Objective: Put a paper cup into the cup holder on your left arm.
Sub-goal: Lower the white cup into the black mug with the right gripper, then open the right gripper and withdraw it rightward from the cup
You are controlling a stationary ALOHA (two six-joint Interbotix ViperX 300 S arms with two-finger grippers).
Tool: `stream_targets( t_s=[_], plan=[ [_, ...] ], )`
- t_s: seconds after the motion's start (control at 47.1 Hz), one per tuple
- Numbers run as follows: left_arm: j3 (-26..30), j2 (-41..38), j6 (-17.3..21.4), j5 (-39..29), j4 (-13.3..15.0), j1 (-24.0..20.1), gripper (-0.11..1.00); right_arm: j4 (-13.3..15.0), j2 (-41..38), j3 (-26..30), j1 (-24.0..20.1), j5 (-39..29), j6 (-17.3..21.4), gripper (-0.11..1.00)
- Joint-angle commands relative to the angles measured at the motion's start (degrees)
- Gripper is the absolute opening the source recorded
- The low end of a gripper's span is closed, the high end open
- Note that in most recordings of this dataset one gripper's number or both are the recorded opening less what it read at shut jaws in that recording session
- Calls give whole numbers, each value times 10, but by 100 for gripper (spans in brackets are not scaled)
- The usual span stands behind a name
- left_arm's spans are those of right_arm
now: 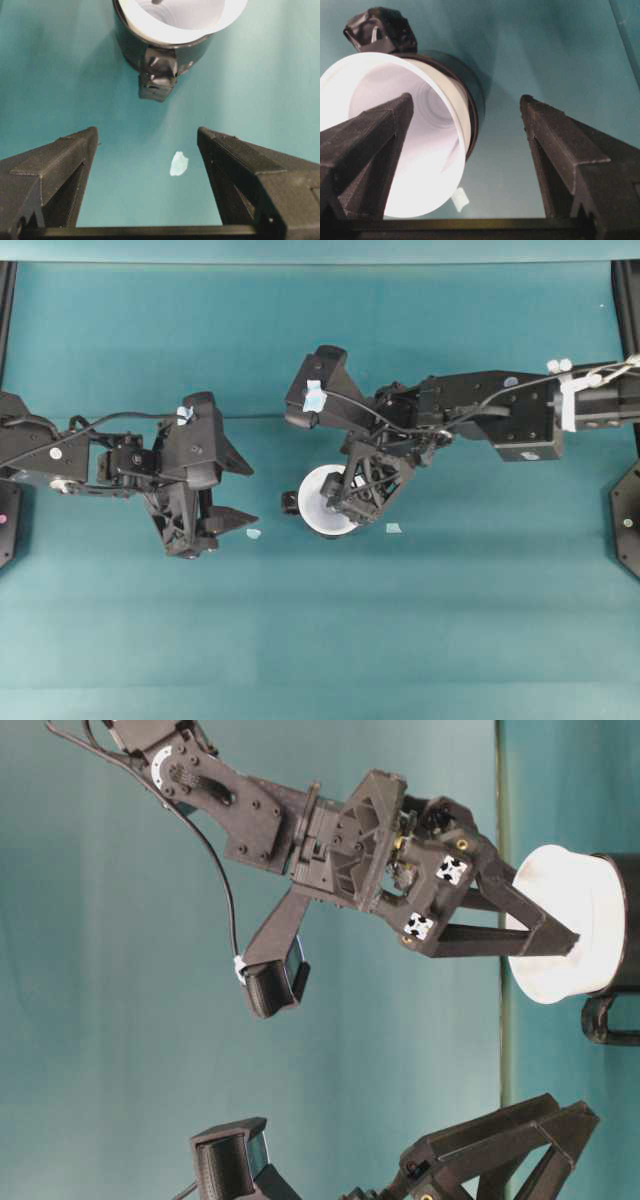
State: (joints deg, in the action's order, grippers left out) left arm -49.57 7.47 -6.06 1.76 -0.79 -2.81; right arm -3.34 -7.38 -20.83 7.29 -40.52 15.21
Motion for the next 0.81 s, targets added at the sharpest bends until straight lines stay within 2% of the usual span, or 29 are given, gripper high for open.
stream_targets(
  t_s=[0.0, 0.361, 0.785],
  plan=[
    [11, 3, -1, 4, -2, 1, 86, 1, 23, 4, -2, 2, 4, 81],
    [11, 2, -1, 4, -2, 1, 86, 3, 69, -5, -12, -1, -2, 81],
    [11, 2, -1, 7, -2, 2, 86, 14, 128, -65, -28, 34, -10, 82]
  ],
)
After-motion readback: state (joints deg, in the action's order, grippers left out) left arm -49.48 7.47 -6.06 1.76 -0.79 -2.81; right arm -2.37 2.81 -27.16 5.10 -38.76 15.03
